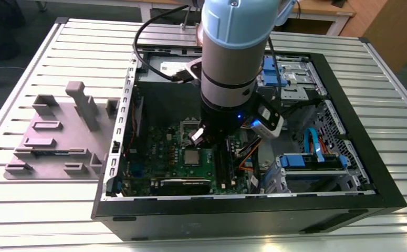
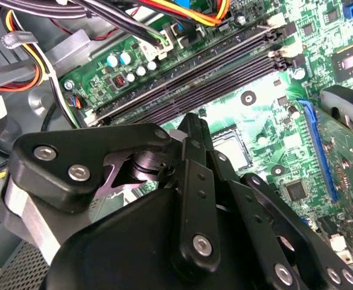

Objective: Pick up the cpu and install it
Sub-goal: 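Close the cpu cover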

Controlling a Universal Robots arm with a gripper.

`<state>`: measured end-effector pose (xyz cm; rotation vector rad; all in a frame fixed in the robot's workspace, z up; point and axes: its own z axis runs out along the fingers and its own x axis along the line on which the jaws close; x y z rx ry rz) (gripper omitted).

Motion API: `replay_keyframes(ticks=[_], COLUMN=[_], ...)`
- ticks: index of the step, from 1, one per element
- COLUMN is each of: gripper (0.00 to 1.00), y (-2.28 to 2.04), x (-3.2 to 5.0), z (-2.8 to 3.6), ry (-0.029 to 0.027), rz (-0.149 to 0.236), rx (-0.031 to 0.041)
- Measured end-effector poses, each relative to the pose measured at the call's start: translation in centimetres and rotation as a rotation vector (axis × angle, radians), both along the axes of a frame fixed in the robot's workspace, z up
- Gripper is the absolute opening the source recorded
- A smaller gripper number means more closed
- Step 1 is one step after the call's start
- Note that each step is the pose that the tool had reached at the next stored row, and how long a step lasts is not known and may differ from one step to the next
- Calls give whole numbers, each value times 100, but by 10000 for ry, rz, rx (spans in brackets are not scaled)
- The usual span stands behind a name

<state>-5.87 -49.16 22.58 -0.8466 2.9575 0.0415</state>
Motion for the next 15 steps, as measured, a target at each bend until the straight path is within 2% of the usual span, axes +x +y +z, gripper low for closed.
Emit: replay_keyframes(ticks=[15], gripper=[11], y=[1], x=[3], z=[-11], ry=[-1], rz=[43], rx=[1])
